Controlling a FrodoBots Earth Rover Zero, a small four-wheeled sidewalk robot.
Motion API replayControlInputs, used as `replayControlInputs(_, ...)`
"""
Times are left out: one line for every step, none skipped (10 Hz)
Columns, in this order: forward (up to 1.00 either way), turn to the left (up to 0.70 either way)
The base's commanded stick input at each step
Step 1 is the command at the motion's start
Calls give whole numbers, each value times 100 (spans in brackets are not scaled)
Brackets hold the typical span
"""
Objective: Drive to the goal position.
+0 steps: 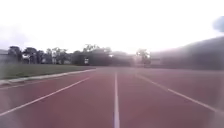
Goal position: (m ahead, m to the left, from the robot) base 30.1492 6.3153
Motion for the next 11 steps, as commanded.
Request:
replayControlInputs(70, 0)
replayControlInputs(70, 0)
replayControlInputs(70, 0)
replayControlInputs(70, 0)
replayControlInputs(70, 0)
replayControlInputs(70, 0)
replayControlInputs(70, 0)
replayControlInputs(70, 0)
replayControlInputs(70, 0)
replayControlInputs(70, 0)
replayControlInputs(70, 0)
